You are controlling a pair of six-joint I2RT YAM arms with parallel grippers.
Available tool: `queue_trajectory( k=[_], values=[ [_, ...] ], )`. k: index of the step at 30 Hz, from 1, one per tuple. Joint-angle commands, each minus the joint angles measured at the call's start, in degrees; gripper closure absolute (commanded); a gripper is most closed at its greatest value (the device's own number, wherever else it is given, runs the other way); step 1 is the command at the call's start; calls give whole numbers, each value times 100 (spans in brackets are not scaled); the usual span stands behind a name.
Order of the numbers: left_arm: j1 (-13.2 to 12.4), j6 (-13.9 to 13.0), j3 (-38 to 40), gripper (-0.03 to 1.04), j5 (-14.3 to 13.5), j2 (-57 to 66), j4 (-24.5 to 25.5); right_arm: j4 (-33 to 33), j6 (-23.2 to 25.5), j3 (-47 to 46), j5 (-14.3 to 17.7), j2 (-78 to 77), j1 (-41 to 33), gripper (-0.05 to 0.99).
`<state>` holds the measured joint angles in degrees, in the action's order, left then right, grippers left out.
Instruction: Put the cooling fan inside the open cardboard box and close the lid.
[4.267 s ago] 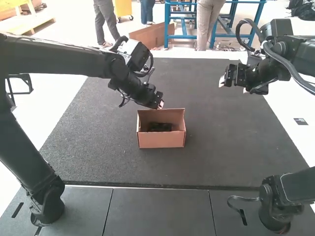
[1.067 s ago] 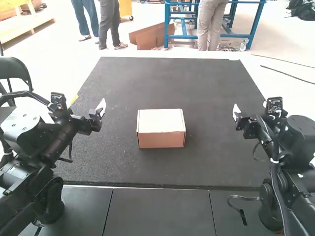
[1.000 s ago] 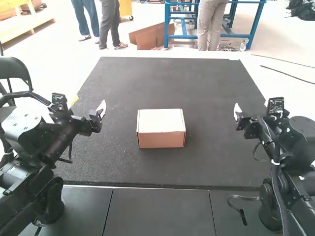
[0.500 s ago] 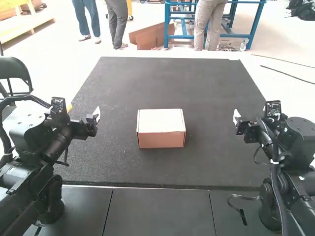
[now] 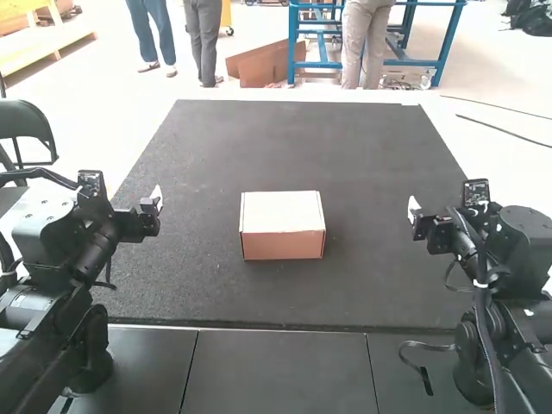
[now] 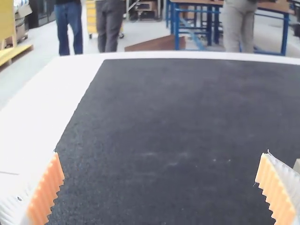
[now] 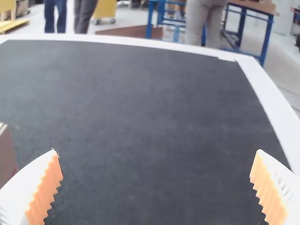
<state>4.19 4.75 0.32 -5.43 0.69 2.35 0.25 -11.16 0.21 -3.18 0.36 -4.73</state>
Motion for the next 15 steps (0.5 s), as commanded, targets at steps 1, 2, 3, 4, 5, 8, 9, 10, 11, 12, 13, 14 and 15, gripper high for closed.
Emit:
queue_trajectory(
  k=[1,2,3,4,5,8,9,10,11,12,13,14,15],
  values=[
    [-14,-62,-49,4,-55,-69,-33,-8,79,-21,-51,-36,78,2],
    [-14,-62,-49,4,-55,-69,-33,-16,167,-21,-25,-36,78,2],
    [-14,-62,-49,4,-55,-69,-42,-8,465,-21,63,-36,78,2],
    [-23,-62,-49,4,-55,-69,-42,1,764,-21,125,-36,78,2],
    [-23,-62,-49,4,-55,-69,-50,10,852,-21,160,-36,78,2],
    [-41,-62,-49,4,-55,-69,-50,-16,896,-21,177,-36,78,2],
    [-49,-62,-40,4,-55,-69,-68,-16,905,-21,177,-36,78,2],
    [-49,-62,-40,4,-55,-69,-77,-16,896,-21,177,-36,78,2],
    [-49,-62,-40,4,-55,-69,-94,-16,896,-21,177,-36,78,2],
    [-49,-62,-40,4,-55,-69,-94,-16,896,-21,177,-36,78,2],
    [-49,-62,-40,4,-55,-69,-112,-16,896,-21,177,-36,78,2],
    [-58,-62,-40,4,-55,-69,-121,-16,896,-21,177,-36,78,2],
    [-58,-62,-40,4,-55,-69,-129,-16,896,-21,177,-36,69,2]
  ],
)
